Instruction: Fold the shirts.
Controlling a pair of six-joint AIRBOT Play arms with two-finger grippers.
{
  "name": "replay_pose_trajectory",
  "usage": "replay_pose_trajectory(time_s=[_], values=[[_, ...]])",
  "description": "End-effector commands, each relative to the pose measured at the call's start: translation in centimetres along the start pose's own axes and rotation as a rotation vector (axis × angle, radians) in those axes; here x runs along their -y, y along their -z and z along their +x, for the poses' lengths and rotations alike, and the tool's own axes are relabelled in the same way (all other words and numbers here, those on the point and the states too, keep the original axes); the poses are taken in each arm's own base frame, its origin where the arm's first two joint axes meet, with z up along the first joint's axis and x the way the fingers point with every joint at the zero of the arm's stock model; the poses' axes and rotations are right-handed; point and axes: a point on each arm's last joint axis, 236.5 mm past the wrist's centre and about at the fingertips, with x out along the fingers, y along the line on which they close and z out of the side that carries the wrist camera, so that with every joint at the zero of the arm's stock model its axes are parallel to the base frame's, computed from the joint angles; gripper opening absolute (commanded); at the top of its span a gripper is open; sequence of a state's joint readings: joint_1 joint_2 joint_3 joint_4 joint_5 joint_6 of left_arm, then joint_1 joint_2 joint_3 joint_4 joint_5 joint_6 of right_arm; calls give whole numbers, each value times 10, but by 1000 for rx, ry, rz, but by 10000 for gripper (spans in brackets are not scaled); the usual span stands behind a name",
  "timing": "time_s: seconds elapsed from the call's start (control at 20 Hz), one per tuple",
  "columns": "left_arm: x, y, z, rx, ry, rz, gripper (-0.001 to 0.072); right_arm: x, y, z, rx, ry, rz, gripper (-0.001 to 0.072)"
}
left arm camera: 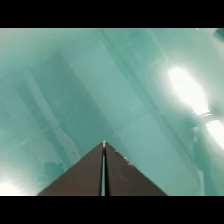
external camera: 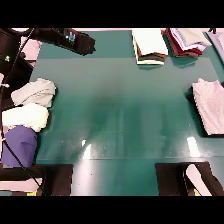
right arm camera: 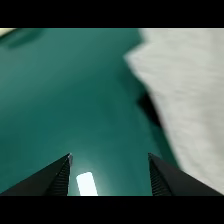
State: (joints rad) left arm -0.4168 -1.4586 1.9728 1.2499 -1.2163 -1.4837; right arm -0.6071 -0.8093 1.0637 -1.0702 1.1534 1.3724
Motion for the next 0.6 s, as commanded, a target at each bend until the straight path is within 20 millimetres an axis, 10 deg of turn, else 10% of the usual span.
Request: replay_pose_trajectory(time_s=[0.0, 0.1, 0.25, 0.55], values=[[0, -1, 0, 5, 1, -1, 21, -97, 16, 7, -27, -211, -170, 556], [0, -1, 0, 5, 1, -1, 21, -135, 45, 14, -88, -291, -268, 513], [0, -1, 0, 5, 1, -1, 21, -179, 84, 20, -179, -374, -407, 9], [0, -1, 0, 5, 1, -1, 21, -214, 128, 31, -293, -450, -504, 14]])
